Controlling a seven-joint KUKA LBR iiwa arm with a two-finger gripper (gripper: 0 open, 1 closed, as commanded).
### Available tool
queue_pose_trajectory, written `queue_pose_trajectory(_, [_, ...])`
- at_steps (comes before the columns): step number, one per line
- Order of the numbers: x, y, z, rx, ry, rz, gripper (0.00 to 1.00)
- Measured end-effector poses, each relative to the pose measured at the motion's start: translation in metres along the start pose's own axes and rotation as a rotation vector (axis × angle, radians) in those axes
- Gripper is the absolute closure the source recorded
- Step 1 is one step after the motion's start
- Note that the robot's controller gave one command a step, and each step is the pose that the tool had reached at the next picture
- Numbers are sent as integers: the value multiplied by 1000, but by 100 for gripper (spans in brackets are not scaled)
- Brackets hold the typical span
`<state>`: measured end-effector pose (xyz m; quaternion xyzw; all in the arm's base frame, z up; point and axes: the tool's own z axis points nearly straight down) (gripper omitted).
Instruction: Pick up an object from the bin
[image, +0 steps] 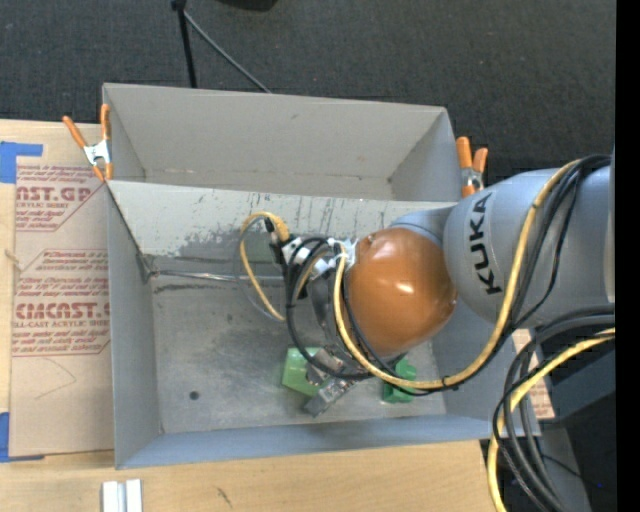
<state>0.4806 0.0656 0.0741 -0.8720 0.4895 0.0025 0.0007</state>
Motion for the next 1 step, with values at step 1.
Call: queue_pose_trajectory(1, [-13, -35, -148, 10, 4, -2, 100])
